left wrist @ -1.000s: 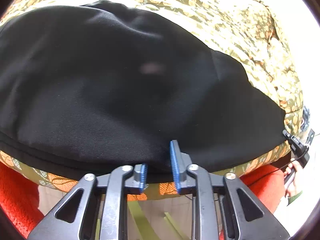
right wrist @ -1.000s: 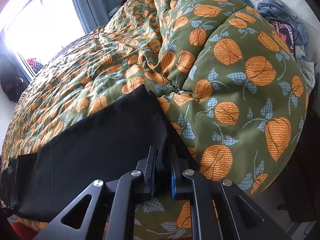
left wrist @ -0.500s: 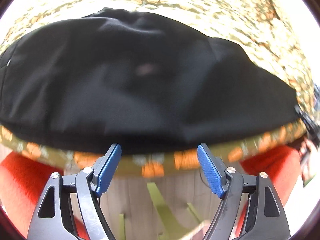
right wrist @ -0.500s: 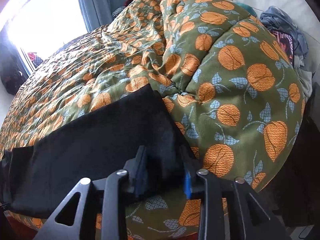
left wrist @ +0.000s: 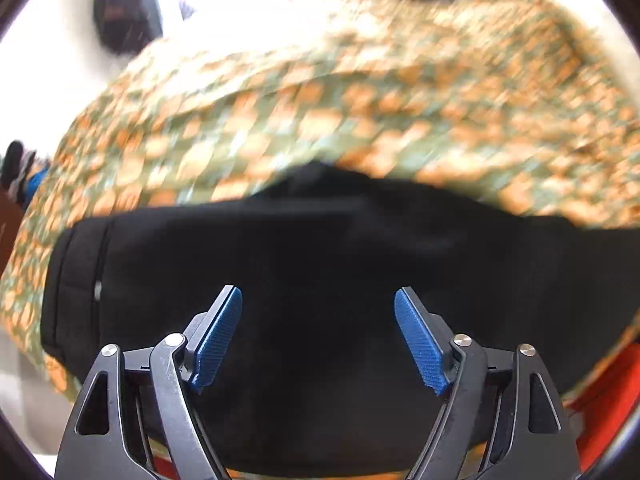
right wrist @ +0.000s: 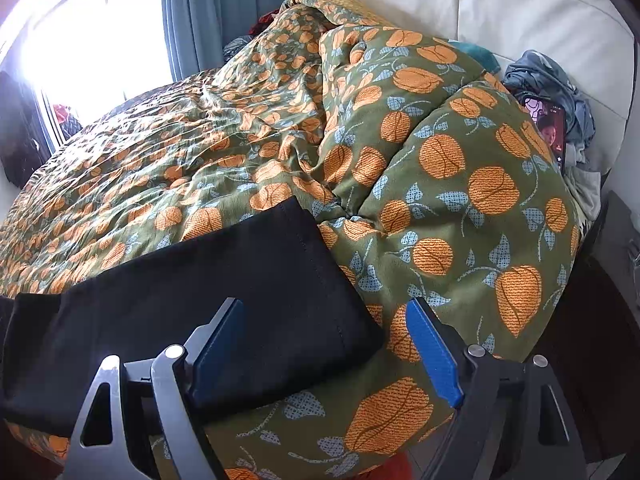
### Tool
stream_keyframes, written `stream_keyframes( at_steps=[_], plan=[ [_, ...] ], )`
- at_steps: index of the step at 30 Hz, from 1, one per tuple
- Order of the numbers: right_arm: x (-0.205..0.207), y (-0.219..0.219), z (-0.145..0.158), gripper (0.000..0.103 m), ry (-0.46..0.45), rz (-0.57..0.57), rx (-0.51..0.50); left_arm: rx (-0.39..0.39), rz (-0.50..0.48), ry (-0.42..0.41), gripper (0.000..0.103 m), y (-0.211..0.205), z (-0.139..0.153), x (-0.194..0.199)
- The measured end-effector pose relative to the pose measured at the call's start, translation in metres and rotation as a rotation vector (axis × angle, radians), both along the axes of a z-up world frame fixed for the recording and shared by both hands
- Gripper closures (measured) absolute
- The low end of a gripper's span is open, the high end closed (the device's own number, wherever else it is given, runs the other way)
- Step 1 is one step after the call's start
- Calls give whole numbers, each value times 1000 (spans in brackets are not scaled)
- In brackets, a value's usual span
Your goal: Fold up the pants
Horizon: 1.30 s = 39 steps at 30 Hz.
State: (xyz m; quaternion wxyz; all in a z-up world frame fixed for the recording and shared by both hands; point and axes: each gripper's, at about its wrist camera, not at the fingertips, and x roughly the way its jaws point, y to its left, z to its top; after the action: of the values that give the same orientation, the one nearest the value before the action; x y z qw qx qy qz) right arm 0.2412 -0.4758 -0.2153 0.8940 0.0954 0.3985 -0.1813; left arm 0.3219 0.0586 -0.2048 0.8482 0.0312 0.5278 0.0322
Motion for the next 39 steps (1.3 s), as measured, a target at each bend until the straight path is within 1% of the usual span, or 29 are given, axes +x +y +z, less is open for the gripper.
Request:
stream_keyframes(
  at_steps=[1, 2, 3, 4, 5, 7, 9, 11, 13, 14, 15, 16, 17, 18, 19, 20, 21, 22, 23, 24, 25, 27, 30, 31, 33, 34, 35, 37, 39],
  plan=[
    [-1, 2, 0, 21, 1, 4, -9, 15, 52, 111, 45, 12, -24, -4],
    [-1, 4, 0, 21, 3, 8, -19, 6, 81, 142, 45, 18, -33, -16],
    [-2, 6, 0, 21, 7, 12, -31, -8, 85, 130, 45, 20, -33, -32],
    [-2, 7, 0, 21, 10, 15, -41, 11, 69, 127, 45, 17, -29, -46],
    [-3, 8, 0, 21, 10, 17, -49, 34, 45, 134, 41, 11, -24, -57],
    [-3, 7, 0, 21, 7, 17, -51, 5, 13, 134, 34, 5, -11, -65],
    [-2, 5, 0, 21, 5, 13, -37, -24, -10, 77, 33, -2, 10, -54],
    [1, 4, -1, 21, 8, 13, -25, -15, -25, -11, 17, -9, 26, -32],
    [3, 6, -1, 21, 12, 21, -25, 18, -16, -89, 9, -13, 37, -2],
    [4, 8, -1, 21, 14, 26, -31, 30, -10, -102, 7, -14, 35, 18],
    [4, 9, -1, 21, 15, 32, -37, 49, 6, -80, 7, -14, 26, 40],
    [4, 10, -1, 21, 17, 37, -42, 83, 39, -35, 9, -9, 10, 61],
    [4, 10, -2, 21, 19, 39, -43, 109, 78, 13, 27, -7, -1, 70],
    [4, 10, -2, 21, 19, 37, -42, 114, 108, 50, 38, -8, -8, 75],
    [3, 8, -2, 21, 18, 34, -38, 52, 109, 66, 44, -16, -8, 71],
    [2, 7, -2, 21, 15, 29, -34, -11, 78, 47, 39, -28, -5, 63],
    [0, 6, -2, 21, 12, 24, -32, -50, 34, 22, 33, -45, 1, 54],
    [-1, 6, -1, 21, 8, 22, -32, -58, -35, -11, 20, -72, 9, 44],
    [-1, 5, 0, 21, 3, 22, -31, -50, -89, -34, 11, -94, 13, 40],
    [0, 4, 0, 21, 1, 23, -27, -38, -155, -58, 9, -118, 17, 33],
    [1, 4, 0, 21, 1, 25, -22, -24, -233, -78, 8, -145, 20, 33],
    [6, 5, -1, 21, 10, 33, -15, 10, -317, -82, 8, -184, 17, 39],
    [10, 10, -2, 21, 21, 57, -28, 28, -322, -61, 9, -214, 6, 57],
    [10, 12, -2, 21, 22, 64, -36, 10, -313, -44, 10, -225, 3, 60],
    [8, 15, -1, 21, 20, 71, -49, -20, -344, -37, 11, -243, 3, 60],
    [8, 16, -1, 21, 17, 70, -52, 3, -374, -44, 10, -256, 0, 56],
    [7, 15, 0, 21, 13, 67, -52, 57, -404, -40, 9, -269, -6, 50],
    [5, 12, 1, 21, 4, 56, -43, 122, -406, 16, 9, -277, -23, 40],
    [4, 7, 1, 21, -2, 45, -22, 77, -392, 66, 10, -272, -36, 23]
  ],
)
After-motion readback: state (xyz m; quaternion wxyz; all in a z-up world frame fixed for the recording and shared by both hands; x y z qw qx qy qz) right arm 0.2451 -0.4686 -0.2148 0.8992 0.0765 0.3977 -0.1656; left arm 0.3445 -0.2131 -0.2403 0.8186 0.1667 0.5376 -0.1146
